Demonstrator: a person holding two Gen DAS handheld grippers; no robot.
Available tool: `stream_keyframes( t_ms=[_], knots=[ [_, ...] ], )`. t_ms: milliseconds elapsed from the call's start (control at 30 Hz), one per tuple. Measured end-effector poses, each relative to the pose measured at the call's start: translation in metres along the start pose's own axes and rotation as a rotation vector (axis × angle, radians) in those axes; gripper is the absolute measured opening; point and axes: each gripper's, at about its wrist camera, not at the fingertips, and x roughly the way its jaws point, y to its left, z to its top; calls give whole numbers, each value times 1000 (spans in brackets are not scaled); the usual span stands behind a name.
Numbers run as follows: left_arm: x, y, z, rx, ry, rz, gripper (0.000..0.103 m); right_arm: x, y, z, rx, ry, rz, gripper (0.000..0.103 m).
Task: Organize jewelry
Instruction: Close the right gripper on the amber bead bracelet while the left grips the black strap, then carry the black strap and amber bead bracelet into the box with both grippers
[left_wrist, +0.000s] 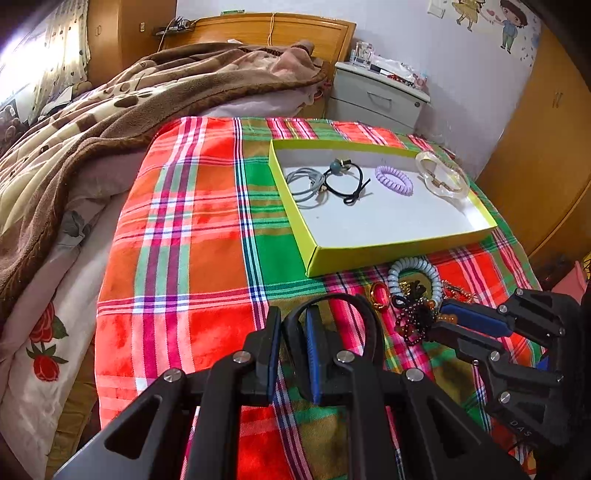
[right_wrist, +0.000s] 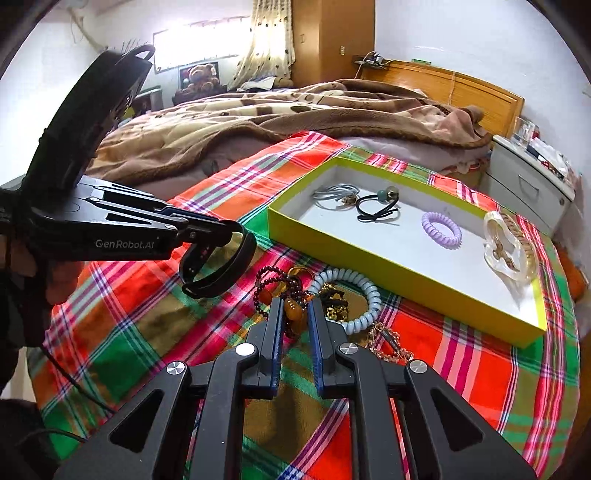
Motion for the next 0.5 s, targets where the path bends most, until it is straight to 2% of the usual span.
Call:
stream_keyframes(
  t_ms=[300,500],
  knots=[
    [-16,-5,4,9,-31,-6,14,-21,-11,2,86,-76,37,13],
    [-28,-15,13,33,-64,-24,14,-33,-24,7,125,-116,15,13]
  ],
)
